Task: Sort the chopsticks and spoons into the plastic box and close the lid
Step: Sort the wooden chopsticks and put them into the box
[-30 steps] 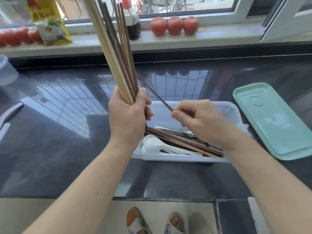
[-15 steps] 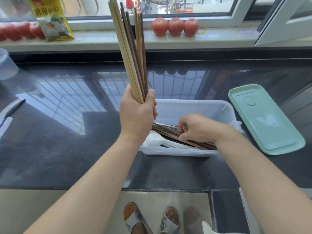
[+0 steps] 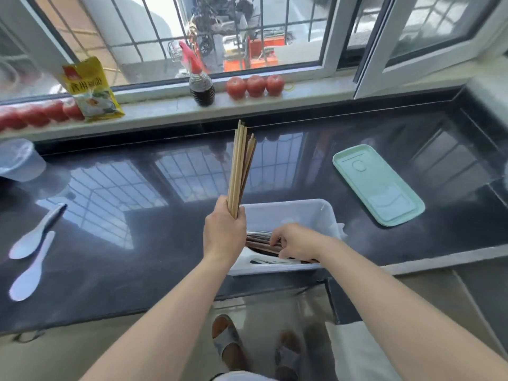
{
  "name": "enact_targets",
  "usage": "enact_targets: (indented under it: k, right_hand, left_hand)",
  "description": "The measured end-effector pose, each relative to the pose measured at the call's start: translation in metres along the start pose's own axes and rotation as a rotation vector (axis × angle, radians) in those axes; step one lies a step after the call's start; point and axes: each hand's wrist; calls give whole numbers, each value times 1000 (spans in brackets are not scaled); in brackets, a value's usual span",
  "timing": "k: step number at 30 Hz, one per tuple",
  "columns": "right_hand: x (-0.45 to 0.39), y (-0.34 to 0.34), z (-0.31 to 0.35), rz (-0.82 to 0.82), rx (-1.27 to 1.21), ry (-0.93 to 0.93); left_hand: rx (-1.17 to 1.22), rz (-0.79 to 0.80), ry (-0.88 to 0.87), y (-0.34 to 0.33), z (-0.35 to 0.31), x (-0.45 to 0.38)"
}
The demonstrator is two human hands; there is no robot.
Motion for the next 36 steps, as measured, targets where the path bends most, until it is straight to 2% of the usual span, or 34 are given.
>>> enact_targets:
  k: [5, 7, 9, 11, 12, 14, 17, 20, 22, 24, 26, 27, 31, 32, 34, 36]
  right_hand:
    - [27, -7, 24, -17, 24, -35]
    - [35, -2, 35, -113, -12, -87]
    - [44, 6, 54, -309, -251, -213]
    - [58, 14, 84, -506, -701, -327]
    - [66, 17, 101, -547, -915, -349]
    - [76, 19, 130, -556, -1133, -342]
    - [80, 20, 154, -584, -1233, -346]
    - [80, 23, 161, -606, -1181, -346]
    - [78, 33, 156, -715, -1190, -322]
    - [77, 55, 141, -908, -1264, -313]
    - [78, 80, 117, -984, -1062, -217]
    - [79, 89, 105, -912, -845, -157]
    - [68, 74, 77, -181, 79, -42]
    - [62, 60, 74, -80, 242, -22]
    - [48, 36, 73, -17, 432, 18]
    - [34, 13, 73, -30, 492, 36]
  left_hand:
    - [135, 145, 81, 28, 15, 7]
    - [253, 197, 132, 39, 15, 3]
    - [390, 235, 192, 51, 13, -2]
    - [515, 293, 263, 63, 10, -6]
    - [567, 339, 298, 69, 9, -7]
    - [630, 459, 334, 79, 3, -7]
    - [650, 568, 331, 90, -7, -3]
    - [678, 604, 397, 98, -12, 0]
    - [650, 580, 425, 101, -10, -2]
    - [577, 489, 425, 104, 0, -6]
    - [533, 417, 419, 108, 15, -9]
    - [528, 399, 428, 111, 21, -10]
    - [616, 339, 561, 120, 27, -15]
    - [649, 324, 605, 120, 25, -16]
    - [730, 293, 675, 115, 19, -13]
    - [810, 265, 737, 109, 10, -6]
Point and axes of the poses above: each hand's wrist, its own x-axis away from the middle knuckle, its own y-axis out of the back of the hand, z = x × y, and after that the axes turned 14 degrees about -z, right-handed
